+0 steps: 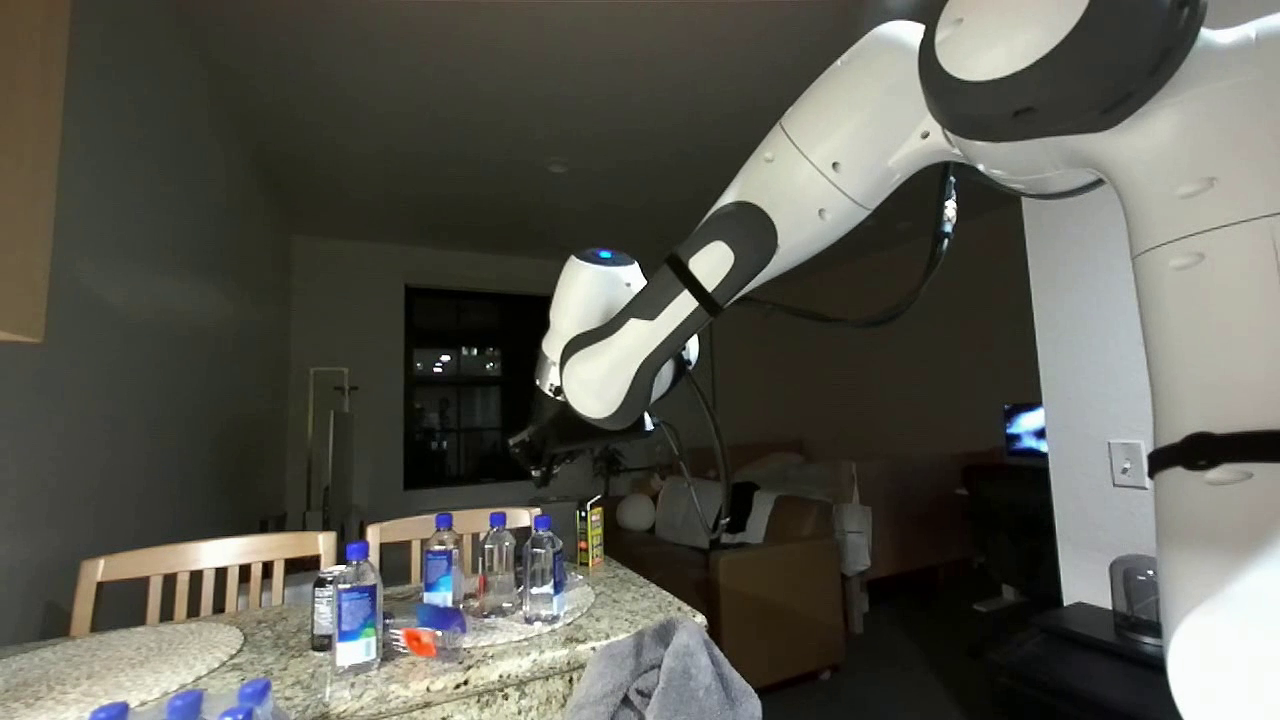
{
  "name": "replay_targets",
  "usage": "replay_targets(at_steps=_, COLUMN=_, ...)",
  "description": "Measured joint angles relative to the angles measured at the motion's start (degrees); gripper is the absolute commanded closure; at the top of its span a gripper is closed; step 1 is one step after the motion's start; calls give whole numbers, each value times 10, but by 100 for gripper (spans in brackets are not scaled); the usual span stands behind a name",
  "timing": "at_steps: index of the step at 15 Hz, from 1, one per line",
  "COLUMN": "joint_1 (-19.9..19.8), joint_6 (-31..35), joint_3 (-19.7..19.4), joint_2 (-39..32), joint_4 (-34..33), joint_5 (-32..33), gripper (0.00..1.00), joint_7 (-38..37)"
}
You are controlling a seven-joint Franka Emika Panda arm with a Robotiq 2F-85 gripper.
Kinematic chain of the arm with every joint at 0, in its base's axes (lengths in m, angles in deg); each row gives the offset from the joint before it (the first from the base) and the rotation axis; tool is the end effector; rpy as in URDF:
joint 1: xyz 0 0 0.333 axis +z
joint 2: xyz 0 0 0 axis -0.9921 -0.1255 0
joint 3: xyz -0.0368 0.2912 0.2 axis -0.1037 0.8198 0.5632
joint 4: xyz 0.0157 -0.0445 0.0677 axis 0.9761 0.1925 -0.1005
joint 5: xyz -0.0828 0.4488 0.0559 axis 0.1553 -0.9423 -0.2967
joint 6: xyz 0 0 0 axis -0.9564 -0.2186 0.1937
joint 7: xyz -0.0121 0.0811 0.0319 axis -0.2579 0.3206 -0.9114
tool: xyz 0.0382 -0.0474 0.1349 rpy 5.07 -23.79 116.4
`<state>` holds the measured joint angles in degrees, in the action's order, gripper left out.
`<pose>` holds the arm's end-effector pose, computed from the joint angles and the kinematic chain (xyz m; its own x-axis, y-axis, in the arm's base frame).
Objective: Move the grey towel to the right
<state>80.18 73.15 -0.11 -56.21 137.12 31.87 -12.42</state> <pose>0.6738 0.0630 0.4657 0.7532 -0.0218 0.6575 -0.0881 -0.9938 0.0680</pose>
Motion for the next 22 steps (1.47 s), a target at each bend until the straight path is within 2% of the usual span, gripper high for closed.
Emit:
replay_targets(at_steps=1, joint_1=1, joint_6=6, joint_3=1, joint_2=1, joint_4=7, joint_5=-9, gripper=65, joint_7=17)
replay_targets(at_steps=3, joint_1=-1, joint_6=15, joint_3=-1, joint_2=3, joint_4=17, joint_5=-20, gripper=53, joint_7=55)
replay_targets(at_steps=11, joint_1=-20, joint_6=36, joint_3=-42, joint_2=-12, joint_4=22, joint_5=-20, gripper=1, joint_7=170)
replay_targets(at_steps=15, joint_1=-20, joint_6=28, joint_3=-48, joint_2=-22, joint_4=22, joint_5=-20, gripper=0, joint_7=211)
replay_targets(at_steps=17, joint_1=-14, joint_6=2, joint_3=-52, joint_2=-22, joint_4=22, joint_5=-47, gripper=0, joint_7=243)
replay_targets(at_steps=20, joint_1=-7, joint_6=-107, joint_3=-47, joint_2=-11, joint_4=19, joint_5=-161, gripper=0, joint_7=346)
replay_targets(at_steps=22, joint_1=-4, joint_6=-204, joint_3=-51, joint_2=5, joint_4=12, joint_5=-196, gripper=0, joint_7=386)
